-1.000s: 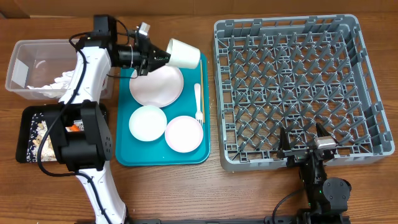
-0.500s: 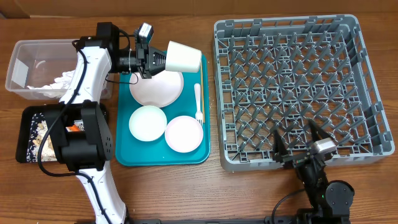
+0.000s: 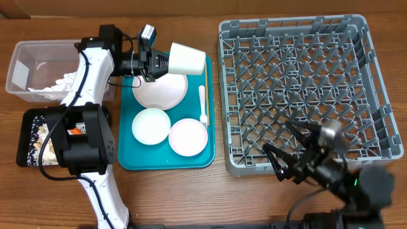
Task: Sort waste into correct bins and load items into the dishwasher rack
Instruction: 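Raise the right gripper over the rack and reach toward the held cup, then close the right gripper on the white cup and open the left gripper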
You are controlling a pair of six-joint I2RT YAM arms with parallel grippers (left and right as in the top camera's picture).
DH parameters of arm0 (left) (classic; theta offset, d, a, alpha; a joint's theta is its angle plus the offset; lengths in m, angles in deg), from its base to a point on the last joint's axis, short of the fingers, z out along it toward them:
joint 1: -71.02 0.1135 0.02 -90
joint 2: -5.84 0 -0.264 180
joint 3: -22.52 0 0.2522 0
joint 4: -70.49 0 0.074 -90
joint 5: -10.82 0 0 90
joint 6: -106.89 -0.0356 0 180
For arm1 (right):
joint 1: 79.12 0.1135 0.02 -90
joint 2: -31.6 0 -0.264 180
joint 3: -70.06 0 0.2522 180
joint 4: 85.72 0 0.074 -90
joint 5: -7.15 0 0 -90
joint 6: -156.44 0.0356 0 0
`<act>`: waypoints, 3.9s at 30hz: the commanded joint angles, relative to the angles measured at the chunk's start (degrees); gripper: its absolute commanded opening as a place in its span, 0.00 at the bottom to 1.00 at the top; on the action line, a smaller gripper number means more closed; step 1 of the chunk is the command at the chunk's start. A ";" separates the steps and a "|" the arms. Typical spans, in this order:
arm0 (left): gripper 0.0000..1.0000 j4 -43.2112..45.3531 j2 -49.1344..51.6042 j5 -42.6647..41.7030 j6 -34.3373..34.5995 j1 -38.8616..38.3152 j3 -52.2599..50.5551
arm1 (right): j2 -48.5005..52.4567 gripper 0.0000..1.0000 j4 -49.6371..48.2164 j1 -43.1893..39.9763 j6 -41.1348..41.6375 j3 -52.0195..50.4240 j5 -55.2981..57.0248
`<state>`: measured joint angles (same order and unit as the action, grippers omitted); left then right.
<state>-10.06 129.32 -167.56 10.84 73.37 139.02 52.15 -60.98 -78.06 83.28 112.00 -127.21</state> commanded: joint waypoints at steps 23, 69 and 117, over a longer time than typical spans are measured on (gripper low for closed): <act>0.04 -8.85 -2.01 -2.12 -12.85 -8.22 1.05 | 53.64 1.00 -24.28 -0.28 12.37 17.40 -42.49; 0.04 -9.68 -2.01 0.92 -13.27 -17.42 1.05 | 59.93 0.96 -31.78 3.39 5.49 17.22 -24.00; 0.04 -6.62 -2.01 -2.10 -13.27 -17.38 1.05 | 59.93 0.47 -33.88 5.46 8.72 17.22 -22.08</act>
<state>-16.51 129.25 -167.50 -0.48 56.47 139.08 111.91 -94.33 -73.08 92.70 128.13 -149.92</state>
